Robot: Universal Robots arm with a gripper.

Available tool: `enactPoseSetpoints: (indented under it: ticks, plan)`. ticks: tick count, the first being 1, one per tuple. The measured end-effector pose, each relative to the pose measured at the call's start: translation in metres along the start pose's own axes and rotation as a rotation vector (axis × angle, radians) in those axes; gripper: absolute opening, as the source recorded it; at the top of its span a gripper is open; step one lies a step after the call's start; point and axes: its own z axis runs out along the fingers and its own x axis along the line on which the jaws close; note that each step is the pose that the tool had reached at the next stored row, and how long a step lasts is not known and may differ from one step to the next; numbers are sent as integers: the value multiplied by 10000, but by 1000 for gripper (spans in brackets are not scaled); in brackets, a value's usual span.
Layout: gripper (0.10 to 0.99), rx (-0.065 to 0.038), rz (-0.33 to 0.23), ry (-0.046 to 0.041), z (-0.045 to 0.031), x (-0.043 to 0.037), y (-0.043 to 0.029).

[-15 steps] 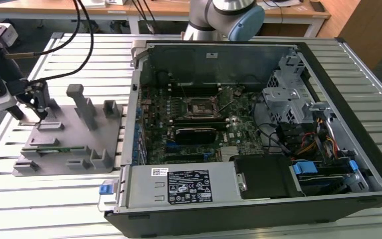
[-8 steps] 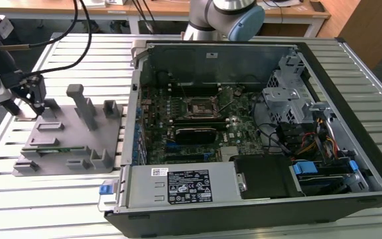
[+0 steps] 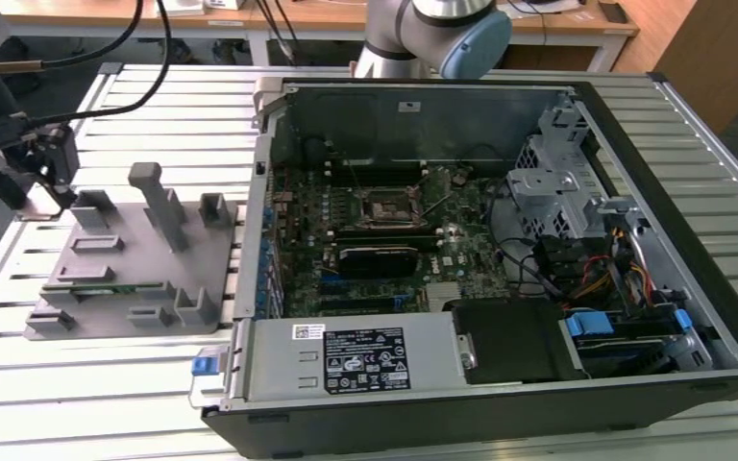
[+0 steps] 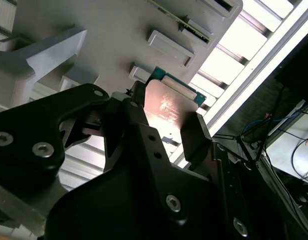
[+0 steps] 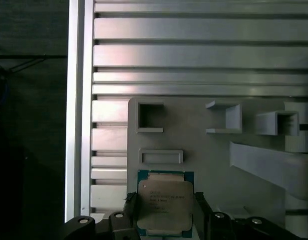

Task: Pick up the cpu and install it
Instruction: 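Pick up the cpu and move it towards the insertion slot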

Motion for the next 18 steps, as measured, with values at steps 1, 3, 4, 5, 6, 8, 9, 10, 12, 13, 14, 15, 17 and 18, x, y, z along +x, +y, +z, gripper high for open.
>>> enactPoseSetpoints:
  ticks: [1,3,4,5,6,8,9,10,12,13,14,15,17,18]
  plan:
    - [529,1,0,0,-29,0,2]
    - [529,0,0,0,-89,0,6]
    - [529,1,-1,1,-120,1,8]
    - [529,1,0,1,-150,1,10]
    - [529,1,0,0,-180,1,12]
    - [529,1,0,1,-241,2,17]
    - [529,1,0,1,-270,2,20]
    - [529,1,0,0,-302,2,23]
    - [529,1,0,0,-362,3,30]
    - [529,1,0,1,-394,3,32]
    - [529,1,0,0,-425,3,35]
    - [529,0,0,-1,-457,3,38]
    - [529,1,0,1,-523,4,44]
    - [529,1,-1,1,-557,4,46]
